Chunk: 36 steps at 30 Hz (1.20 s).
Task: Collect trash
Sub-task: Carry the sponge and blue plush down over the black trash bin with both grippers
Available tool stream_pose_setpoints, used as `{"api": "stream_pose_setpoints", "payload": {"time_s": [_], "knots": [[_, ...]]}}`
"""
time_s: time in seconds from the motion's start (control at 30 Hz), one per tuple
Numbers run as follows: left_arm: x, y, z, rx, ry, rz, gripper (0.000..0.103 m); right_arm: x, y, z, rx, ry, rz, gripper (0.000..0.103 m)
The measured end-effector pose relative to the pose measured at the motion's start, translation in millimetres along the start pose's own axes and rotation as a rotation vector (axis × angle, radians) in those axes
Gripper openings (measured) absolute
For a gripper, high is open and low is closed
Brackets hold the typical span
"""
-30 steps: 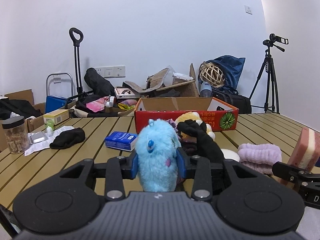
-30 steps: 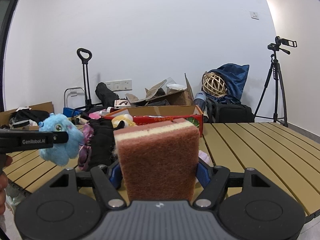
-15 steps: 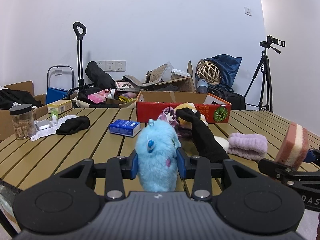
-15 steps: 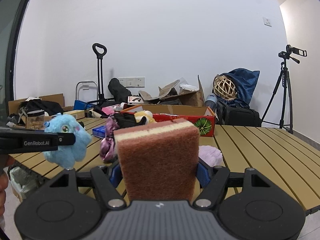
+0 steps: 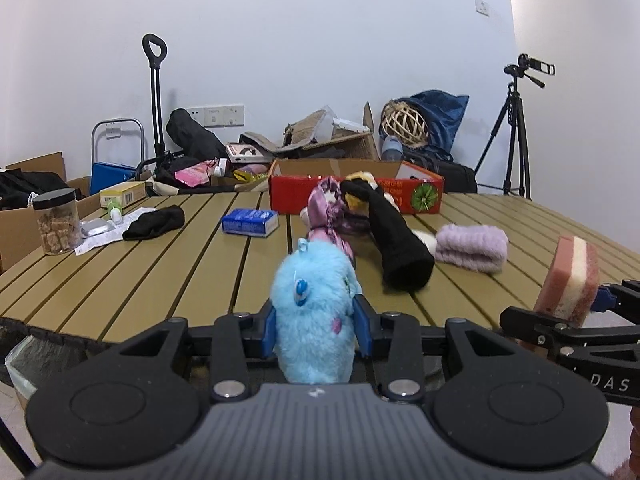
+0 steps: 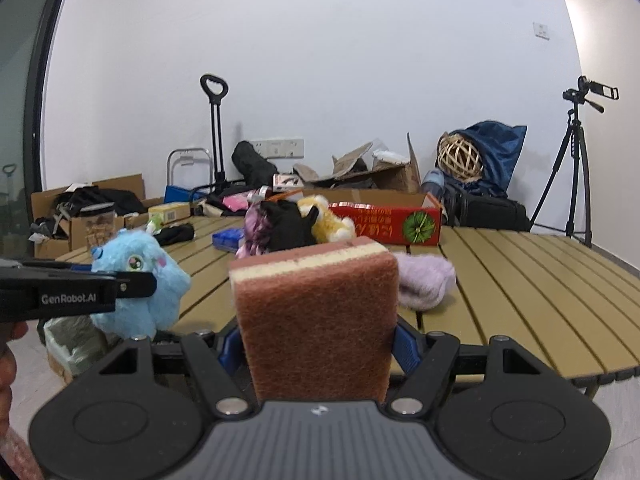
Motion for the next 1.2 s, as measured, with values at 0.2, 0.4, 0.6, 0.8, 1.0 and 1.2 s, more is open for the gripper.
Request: {"api": "stream_pose_setpoints", "payload": {"time_s": [0.2, 0.4, 0.6, 0.8, 1.0, 1.2], "knots": [[-5.1, 19.8, 1.5, 0.019, 0.000, 0.047, 0.038, -3.2, 25.4, 6.7, -0.007, -0.016, 0.078, 0.071], [-5.2, 44.4, 4.3, 0.041, 0.000, 0.106, 0.038, 3.3, 55.7, 9.4, -0.009, -0.022, 0.187, 0.071], [0.6, 71.9, 7.6, 0.061, 0.005, 0.196, 0.038, 10.6, 82.3, 13.0, -0.006, -0.013, 0.306, 0.071], [1.9, 92.2, 15.1, 0.073, -0.001, 0.268, 0.038, 17.0, 106.7, 17.0, -0.002, -0.013, 0.438, 0.071], [5.1, 116.9, 22.9, 0.084, -0.020, 0.359, 0.038, 23.9, 134.5, 20.7, 0.010, -0.024, 0.581, 0.071], [10.0, 138.4, 31.5, 0.092, -0.055, 0.437, 0.038, 32.1, 158.6, 25.1, 0.014, -0.038, 0.691, 0.071]]}}
Point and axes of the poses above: each gripper's, at about its wrist camera, not at the fingertips, and x roughly the way its jaws point, z to its left, y to its underside, the point moved 4 cm from there along x, roughly the way its jaws point, and after that the axes turned 4 degrees about -z, right-handed, at the moved point
